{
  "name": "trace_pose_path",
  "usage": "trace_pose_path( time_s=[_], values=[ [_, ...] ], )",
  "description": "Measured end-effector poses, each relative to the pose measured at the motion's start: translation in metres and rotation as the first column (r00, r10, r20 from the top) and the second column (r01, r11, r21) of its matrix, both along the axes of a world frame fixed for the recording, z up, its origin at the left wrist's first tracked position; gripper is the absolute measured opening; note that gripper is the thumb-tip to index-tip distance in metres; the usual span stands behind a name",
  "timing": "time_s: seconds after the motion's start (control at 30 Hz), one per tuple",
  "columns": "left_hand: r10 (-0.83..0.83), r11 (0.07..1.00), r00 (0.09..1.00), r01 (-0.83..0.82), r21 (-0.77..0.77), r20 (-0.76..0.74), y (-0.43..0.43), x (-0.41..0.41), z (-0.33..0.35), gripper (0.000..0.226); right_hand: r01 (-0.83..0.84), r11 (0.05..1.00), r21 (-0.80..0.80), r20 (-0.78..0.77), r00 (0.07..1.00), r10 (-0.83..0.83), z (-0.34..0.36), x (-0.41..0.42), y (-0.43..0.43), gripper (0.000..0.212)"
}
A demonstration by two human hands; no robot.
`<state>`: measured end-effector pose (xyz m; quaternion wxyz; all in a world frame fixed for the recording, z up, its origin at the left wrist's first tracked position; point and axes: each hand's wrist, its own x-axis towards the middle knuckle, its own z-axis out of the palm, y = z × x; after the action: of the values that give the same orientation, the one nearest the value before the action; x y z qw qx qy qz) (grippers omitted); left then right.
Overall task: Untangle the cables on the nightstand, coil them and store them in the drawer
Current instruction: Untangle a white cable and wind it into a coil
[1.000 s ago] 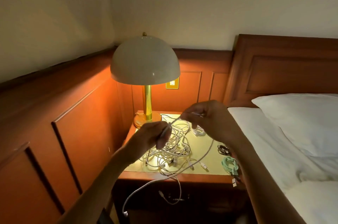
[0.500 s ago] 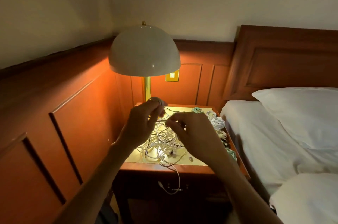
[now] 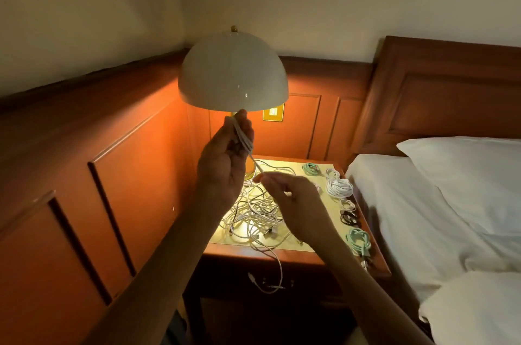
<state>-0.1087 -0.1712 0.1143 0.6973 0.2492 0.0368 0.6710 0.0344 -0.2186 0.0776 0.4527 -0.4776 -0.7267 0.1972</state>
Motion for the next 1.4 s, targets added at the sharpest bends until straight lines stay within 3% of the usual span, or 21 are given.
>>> trace_pose_path(
  time_s=[0.03,0.07,0.1,0.13,0.17,0.2,0.27,0.33,0.4,0.47,0.5,0.6,0.67,0.7,0.77,0.83,0.9,0.97,1.03,1.2,1.4],
  values=[
    [0.322,0.946,0.917,-0.306,0.103,-0.233,0.008,0.002,-0.004,0.016,0.0,1.0,-0.008,0.055,0.999,0.001,-0.005,0.0,0.0,0.026],
    [0.631,0.775,0.634,-0.515,0.365,-0.446,0.015,0.003,-0.011,0.016,-0.003,1.0,0.002,0.113,0.994,0.003,-0.006,0.001,0.0,0.027],
    [0.82,0.571,0.284,-0.474,0.671,-0.497,0.022,0.003,-0.022,0.019,-0.001,1.0,0.031,0.183,0.983,-0.005,-0.004,0.005,0.001,0.026],
    [0.899,0.425,0.028,-0.296,0.856,-0.437,0.028,0.0,-0.035,0.02,0.007,0.997,0.082,0.263,0.964,-0.029,0.0,0.01,0.002,0.025],
    [0.92,0.373,-0.081,-0.12,0.92,-0.384,0.032,-0.004,-0.046,0.018,0.016,0.99,0.139,0.341,0.938,-0.063,0.008,0.018,0.005,0.024],
    [0.91,0.411,-0.063,-0.008,0.912,-0.41,0.031,-0.006,-0.054,0.017,0.028,0.982,0.185,0.407,0.908,-0.102,0.016,0.027,0.009,0.023],
    [0.778,0.602,0.128,0.131,0.788,-0.615,0.022,-0.008,-0.061,0.02,0.026,0.977,0.214,0.473,0.872,-0.127,0.035,0.05,0.022,0.021],
    [0.511,0.774,0.283,0.258,0.578,-0.811,0.013,-0.007,-0.062,0.028,-0.076,0.981,0.178,0.493,0.87,-0.022,0.047,0.068,0.035,0.019],
    [0.19,0.863,0.482,0.334,0.38,-0.855,0.01,-0.009,-0.06,0.031,-0.169,0.982,0.09,0.357,0.925,0.127,0.052,0.073,0.042,0.02],
    [-0.13,0.868,0.703,0.421,0.262,-0.699,0.004,-0.011,-0.053,0.029,-0.184,0.982,0.051,0.135,0.975,0.176,0.048,0.068,0.043,0.024],
    [-0.267,0.853,0.764,0.47,0.225,-0.587,0.002,-0.01,-0.047,0.028,-0.167,0.984,0.056,0.046,0.985,0.164,0.045,0.063,0.041,0.024],
    [-0.515,0.822,0.843,0.537,0.191,-0.151,-0.002,-0.001,-0.033,0.029,-0.118,0.992,0.038,-0.093,0.988,0.121,0.029,0.047,0.032,0.021],
    [-0.466,0.884,0.873,0.453,0.116,0.145,0.003,0.012,-0.024,0.039,-0.079,0.997,0.015,-0.07,0.994,0.08,0.017,0.034,0.027,0.022],
    [-0.353,0.935,0.922,0.349,0.055,0.161,0.006,0.019,-0.021,0.039,-0.049,0.999,0.006,-0.042,0.998,0.049,0.011,0.028,0.025,0.024],
    [0.077,0.996,0.991,-0.081,-0.03,-0.109,0.011,0.033,-0.021,0.025,0.016,1.0,-0.019,0.047,0.999,-0.015,-0.001,0.018,0.022,0.024],
    [0.414,0.906,0.825,-0.412,0.091,-0.386,0.016,0.04,-0.026,0.019,0.054,0.998,-0.04,0.124,0.991,-0.048,-0.01,0.015,0.019,0.023],
    [0.686,0.725,0.476,-0.517,0.456,-0.551,0.025,0.037,-0.04,0.021,0.081,0.996,0.033,0.234,0.968,-0.087,-0.012,0.02,0.018,0.023],
    [0.874,0.48,0.082,-0.289,0.828,-0.478,0.032,0.029,-0.059,0.02,0.112,0.989,0.094,0.345,0.928,-0.138,-0.006,0.03,0.019,0.023],
    [0.927,0.367,-0.083,-0.005,0.93,-0.366,0.034,0.025,-0.074,0.017,0.141,0.983,0.116,0.416,0.892,-0.178,0.004,0.04,0.02,0.025],
    [0.921,0.381,-0.153,0.145,0.913,-0.359,0.035,0.017,-0.074,0.012,0.128,0.981,0.145,0.346,0.923,-0.171,0.005,0.037,0.02,0.027],
    [0.824,0.541,0.039,0.237,0.807,-0.565,0.028,0.017,-0.07,0.034,-0.036,0.996,0.081,0.384,0.923,0.002,0.0,0.047,0.028,0.06]
  ],
)
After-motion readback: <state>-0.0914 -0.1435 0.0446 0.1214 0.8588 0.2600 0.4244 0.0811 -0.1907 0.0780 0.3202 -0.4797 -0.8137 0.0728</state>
